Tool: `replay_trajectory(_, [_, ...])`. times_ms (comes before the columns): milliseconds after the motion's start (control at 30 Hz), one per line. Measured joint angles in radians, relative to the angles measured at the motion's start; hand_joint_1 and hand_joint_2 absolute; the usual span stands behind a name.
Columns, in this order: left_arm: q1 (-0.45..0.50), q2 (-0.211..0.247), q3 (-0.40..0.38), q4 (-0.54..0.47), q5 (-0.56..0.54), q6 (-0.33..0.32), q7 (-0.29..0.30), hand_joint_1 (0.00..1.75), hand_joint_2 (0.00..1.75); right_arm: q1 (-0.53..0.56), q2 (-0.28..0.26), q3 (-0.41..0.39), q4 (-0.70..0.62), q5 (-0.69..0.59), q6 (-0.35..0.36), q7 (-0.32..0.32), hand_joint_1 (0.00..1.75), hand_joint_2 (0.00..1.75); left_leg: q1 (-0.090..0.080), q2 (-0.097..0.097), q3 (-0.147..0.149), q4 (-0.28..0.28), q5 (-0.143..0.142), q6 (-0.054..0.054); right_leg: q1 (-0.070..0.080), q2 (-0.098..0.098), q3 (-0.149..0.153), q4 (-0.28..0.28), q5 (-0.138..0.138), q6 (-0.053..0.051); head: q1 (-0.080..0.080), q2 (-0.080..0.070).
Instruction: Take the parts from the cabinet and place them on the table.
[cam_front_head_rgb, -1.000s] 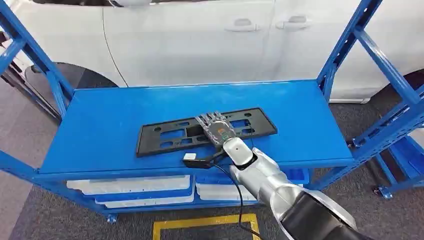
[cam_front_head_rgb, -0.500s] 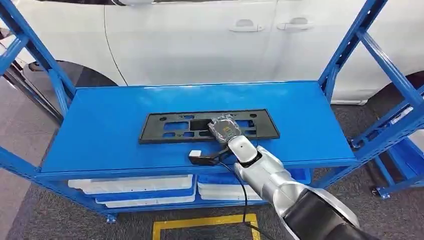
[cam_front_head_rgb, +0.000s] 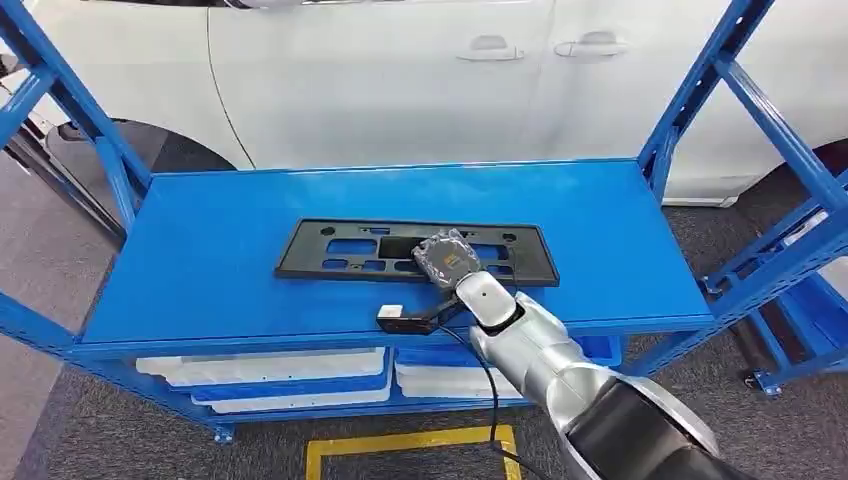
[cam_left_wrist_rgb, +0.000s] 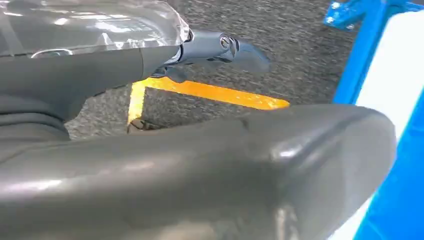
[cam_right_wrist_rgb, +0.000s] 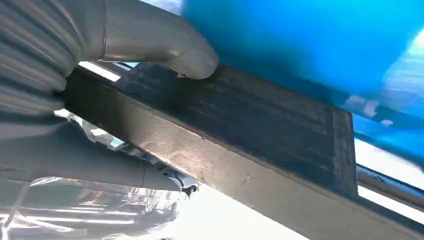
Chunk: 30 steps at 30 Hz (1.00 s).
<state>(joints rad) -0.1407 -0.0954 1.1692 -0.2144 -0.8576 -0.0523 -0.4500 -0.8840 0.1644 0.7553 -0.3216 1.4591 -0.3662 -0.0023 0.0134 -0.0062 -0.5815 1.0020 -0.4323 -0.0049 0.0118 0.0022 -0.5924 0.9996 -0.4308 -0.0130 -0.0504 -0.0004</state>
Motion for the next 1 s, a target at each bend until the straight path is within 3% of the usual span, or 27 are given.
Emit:
replay_trajectory(33, [0.000, 0.001, -0.002, 0.000, 0.000, 0.002, -0.014, 0.00, 1.75, 0.000, 0.000, -0.003, 0.000, 0.001, -0.002, -0.001, 1.75, 1.75, -0.001, 0.000, -0.004, 0.006, -0.008, -0.004, -0.017, -0.005, 0.010, -0.016, 0.008, -0.005, 0.000, 0.000])
replay_trajectory(67, [0.000, 0.001, -0.006, 0.000, 0.000, 0.005, -0.031, 0.00, 1.75, 0.000, 0.002, -0.008, 0.000, 0.002, -0.003, -0.003, 1.75, 1.75, -0.002, 0.001, -0.010, 0.031, -0.027, -0.010, -0.014, -0.006, 0.014, -0.023, 0.010, -0.007, 0.000, 0.000])
replay_trajectory(100, [0.000, 0.002, -0.009, 0.000, -0.001, 0.006, -0.039, 0.00, 1.75, 0.000, 0.002, -0.013, 0.000, 0.002, -0.009, -0.008, 1.75, 1.75, 0.000, 0.002, -0.041, 0.095, -0.065, -0.013, -0.014, -0.008, 0.014, -0.023, 0.011, -0.014, 0.000, 0.000])
replay_trajectory(133, [-0.001, 0.002, -0.012, 0.000, -0.002, 0.008, -0.042, 0.00, 1.75, 0.002, 0.004, -0.021, 0.000, -0.013, -0.023, -0.026, 1.75, 1.75, 0.001, 0.002, -0.083, 0.183, -0.107, -0.017, -0.014, -0.008, 0.012, -0.022, 0.010, -0.015, -0.001, 0.000])
replay_trajectory(167, [0.000, 0.002, -0.013, 0.000, -0.002, 0.010, -0.041, 0.00, 1.75, 0.006, 0.005, -0.033, 0.000, -0.049, -0.040, -0.058, 1.75, 1.75, 0.002, 0.002, -0.118, 0.258, -0.135, -0.021, -0.013, -0.008, 0.012, -0.022, 0.010, -0.015, 0.000, 0.000])
replay_trajectory(200, [0.001, 0.003, -0.014, 0.000, -0.003, 0.010, -0.038, 0.00, 1.75, 0.010, 0.005, -0.052, -0.004, -0.095, -0.055, -0.099, 1.75, 1.75, 0.003, 0.002, -0.141, 0.306, -0.144, -0.024, -0.013, -0.008, 0.012, -0.020, 0.009, -0.016, 0.000, 0.000])
replay_trajectory(233, [0.003, 0.005, -0.014, 0.000, -0.003, 0.007, -0.037, 0.00, 1.75, 0.013, 0.006, -0.082, -0.013, -0.155, -0.067, -0.155, 1.75, 1.75, 0.005, 0.002, -0.142, 0.304, -0.129, -0.026, -0.013, -0.007, 0.012, -0.018, 0.008, -0.015, 0.000, 0.000])
replay_trajectory(267, [0.003, 0.006, -0.015, 0.000, -0.002, 0.005, -0.038, 0.00, 1.75, 0.015, 0.008, -0.109, -0.022, -0.238, -0.067, -0.232, 1.75, 1.75, 0.007, 0.002, -0.122, 0.258, -0.095, -0.028, -0.014, -0.005, 0.013, -0.014, 0.005, -0.013, -0.001, 0.000])
replay_trajectory(333, [0.003, 0.012, -0.015, 0.000, 0.003, -0.005, -0.045, 0.00, 1.75, 0.035, 0.010, -0.188, -0.110, -0.506, -0.007, -0.485, 1.75, 1.75, 0.013, 0.005, -0.035, 0.083, -0.002, -0.029, -0.016, -0.002, 0.014, -0.001, -0.006, -0.007, 0.000, 0.000])
replay_trajectory(367, [0.002, 0.014, -0.015, 0.000, 0.004, -0.005, -0.036, 0.00, 1.75, 0.048, 0.010, -0.234, -0.184, -0.681, 0.050, -0.601, 1.75, 1.75, 0.015, 0.007, -0.008, 0.032, -0.008, -0.029, -0.013, 0.002, 0.012, 0.007, -0.011, 0.000, 0.000, 0.000])
replay_trajectory(400, [-0.001, 0.016, -0.015, 0.000, 0.003, -0.002, -0.021, 0.00, 1.75, 0.064, 0.010, -0.275, -0.270, -0.864, 0.117, -0.688, 1.75, 1.75, 0.009, 0.002, -0.002, 0.016, -0.012, -0.018, -0.007, 0.005, 0.005, 0.019, -0.015, 0.006, 0.000, 0.000])
replay_trajectory(433, [-0.003, 0.017, -0.015, 0.000, 0.002, 0.002, -0.003, 0.00, 1.75, 0.092, 0.001, -0.302, -0.371, -1.018, 0.183, -0.715, 1.75, 1.75, 0.009, 0.001, -0.005, 0.024, -0.013, -0.010, -0.006, 0.005, 0.005, 0.014, -0.013, 0.010, 0.000, 0.000])
replay_trajectory(500, [0.001, 0.021, -0.015, 0.000, 0.007, 0.004, 0.015, 0.00, 1.75, 0.179, -0.019, -0.332, -0.638, -1.240, 0.336, -0.690, 1.75, 1.75, 0.006, -0.007, -0.007, 0.023, -0.011, 0.004, -0.008, -0.003, 0.008, 0.012, -0.014, 0.019, 0.000, 0.000])
replay_trajectory(567, [0.007, 0.023, -0.015, 0.000, 0.012, 0.001, 0.020, 0.00, 1.75, 0.253, -0.047, -0.356, -0.849, -1.328, 0.420, -0.684, 1.75, 1.75, 0.011, -0.009, -0.008, 0.016, -0.005, 0.017, -0.013, -0.001, -0.002, 0.039, -0.042, 0.031, 0.000, 0.000])
replay_trajectory(667, [0.010, 0.029, -0.015, 0.000, 0.018, -0.002, 0.022, 0.00, 1.75, 0.307, -0.071, -0.379, -1.060, -1.354, 0.439, -0.685, 1.75, 1.75, 0.007, -0.005, -0.011, 0.016, -0.007, 0.025, -0.017, -0.002, -0.106, 0.253, -0.151, 0.040, 0.000, 0.000])
replay_trajectory(700, [0.010, 0.030, -0.015, 0.000, 0.018, -0.004, 0.022, 0.00, 1.75, 0.325, -0.079, -0.383, -1.100, -1.355, 0.441, -0.687, 1.75, 1.75, 0.006, -0.004, -0.011, 0.017, -0.008, 0.027, -0.017, -0.002, -0.138, 0.317, -0.167, 0.041, 0.000, 0.000])
replay_trajectory(733, [0.010, 0.031, -0.015, 0.000, 0.018, -0.004, 0.022, 0.00, 1.75, 0.339, -0.085, -0.387, -1.130, -1.355, 0.442, -0.689, 1.75, 1.75, 0.005, -0.004, -0.010, 0.017, -0.008, 0.027, -0.017, -0.002, -0.149, 0.331, -0.159, 0.040, 0.000, 0.000])
replay_trajectory(767, [0.009, 0.031, -0.015, 0.000, 0.018, -0.004, 0.022, 0.00, 1.75, 0.353, -0.090, -0.390, -1.152, -1.355, 0.443, -0.689, 1.75, 1.75, 0.005, -0.004, -0.010, 0.017, -0.008, 0.027, -0.017, -0.002, -0.133, 0.294, -0.125, 0.037, 0.000, 0.000])
replay_trajectory(833, [0.008, 0.031, -0.015, 0.000, 0.019, -0.006, 0.022, 0.00, 1.75, 0.363, -0.094, -0.393, -1.194, -1.362, 0.447, -0.692, 1.75, 1.75, 0.002, -0.004, -0.008, 0.017, -0.009, 0.026, -0.016, -0.001, -0.058, 0.132, -0.039, 0.026, 0.000, 0.000])
replay_trajectory(867, [0.008, 0.031, -0.015, 0.000, 0.022, -0.013, 0.022, 0.00, 1.75, 0.363, -0.097, -0.394, -1.221, -1.383, 0.463, -0.692, 1.75, 1.75, 0.002, -0.004, -0.008, 0.017, -0.010, 0.024, -0.013, -0.001, -0.013, 0.041, -0.005, 0.014, 0.000, 0.000])
replay_trajectory(900, [0.007, 0.030, -0.015, 0.000, 0.028, -0.023, 0.022, 0.00, 1.75, 0.369, -0.100, -0.394, -1.252, -1.412, 0.486, -0.692, 1.75, 1.75, -0.005, -0.005, -0.011, 0.020, -0.011, 0.019, -0.006, -0.003, -0.005, 0.017, -0.016, 0.012, 0.000, 0.000])
replay_trajectory(1000, [0.014, 0.031, -0.014, 0.000, 0.035, -0.046, 0.040, 0.00, 1.75, 0.426, -0.105, -0.404, -1.401, -1.531, 0.609, -0.694, 1.75, 1.75, 0.001, -0.006, -0.010, 0.012, -0.009, 0.004, -0.002, -0.003, -0.008, 0.016, -0.015, 0.009, 0.000, 0.000])
